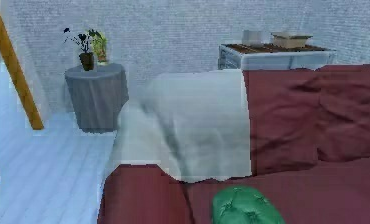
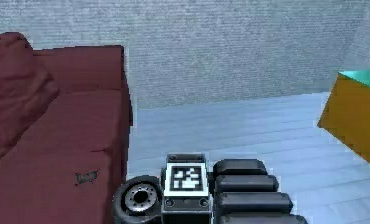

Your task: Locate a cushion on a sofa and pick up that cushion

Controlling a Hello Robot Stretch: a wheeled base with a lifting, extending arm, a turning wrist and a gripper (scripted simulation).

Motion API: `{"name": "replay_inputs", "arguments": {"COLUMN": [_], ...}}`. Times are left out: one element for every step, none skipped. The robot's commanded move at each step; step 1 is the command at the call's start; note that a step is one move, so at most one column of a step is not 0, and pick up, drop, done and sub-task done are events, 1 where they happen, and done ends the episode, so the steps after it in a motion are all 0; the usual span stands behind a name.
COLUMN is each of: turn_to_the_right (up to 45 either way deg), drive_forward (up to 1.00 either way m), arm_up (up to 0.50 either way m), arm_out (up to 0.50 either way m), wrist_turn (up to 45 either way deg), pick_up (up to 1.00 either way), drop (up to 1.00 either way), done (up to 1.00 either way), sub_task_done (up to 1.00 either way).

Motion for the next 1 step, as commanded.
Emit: {"name": "replay_inputs", "arguments": {"turn_to_the_right": [-45.0], "drive_forward": [0.0], "arm_up": [0.0], "arm_out": [0.0], "wrist_turn": [0.0], "pick_up": [0.0], "drop": [0.0], "done": [0.0], "sub_task_done": [0.0]}}
